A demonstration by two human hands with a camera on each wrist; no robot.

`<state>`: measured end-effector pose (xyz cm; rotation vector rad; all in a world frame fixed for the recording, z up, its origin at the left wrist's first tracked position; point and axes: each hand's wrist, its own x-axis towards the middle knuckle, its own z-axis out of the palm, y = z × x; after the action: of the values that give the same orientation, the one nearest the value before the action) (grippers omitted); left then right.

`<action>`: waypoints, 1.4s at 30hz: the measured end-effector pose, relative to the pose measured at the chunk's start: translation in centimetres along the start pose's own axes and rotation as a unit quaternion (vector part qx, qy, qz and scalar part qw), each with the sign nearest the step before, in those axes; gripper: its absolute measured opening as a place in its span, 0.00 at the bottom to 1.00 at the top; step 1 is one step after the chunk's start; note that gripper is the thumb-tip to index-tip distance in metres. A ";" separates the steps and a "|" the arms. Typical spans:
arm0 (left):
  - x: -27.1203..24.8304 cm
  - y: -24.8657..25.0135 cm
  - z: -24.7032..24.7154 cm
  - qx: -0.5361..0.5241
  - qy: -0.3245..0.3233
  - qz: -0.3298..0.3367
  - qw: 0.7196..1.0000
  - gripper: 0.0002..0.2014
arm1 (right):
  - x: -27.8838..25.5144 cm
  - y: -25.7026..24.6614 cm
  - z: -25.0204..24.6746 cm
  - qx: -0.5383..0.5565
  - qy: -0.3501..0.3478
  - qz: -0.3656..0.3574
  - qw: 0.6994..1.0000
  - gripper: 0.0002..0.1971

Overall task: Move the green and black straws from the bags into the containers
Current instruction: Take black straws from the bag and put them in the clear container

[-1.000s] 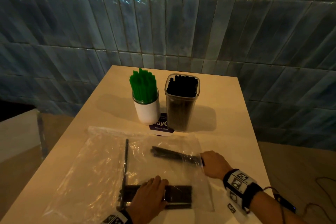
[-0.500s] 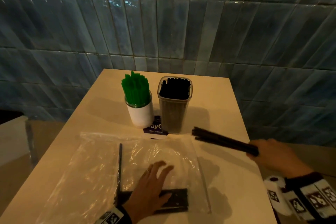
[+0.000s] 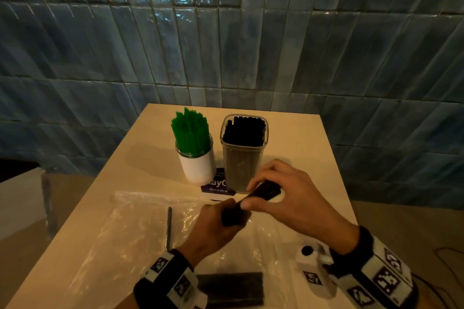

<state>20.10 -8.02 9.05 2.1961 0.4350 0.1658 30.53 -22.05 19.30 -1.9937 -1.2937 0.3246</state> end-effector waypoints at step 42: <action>10.1 1.7 -1.4 0.277 0.211 0.193 0.917 0.45 | 14.0 -2.1 -9.3 0.334 0.517 -0.231 0.754 0.04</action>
<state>29.57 -4.26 10.88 2.7974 0.2941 0.8316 40.76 -13.38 29.70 -0.8758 -0.6984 -0.4710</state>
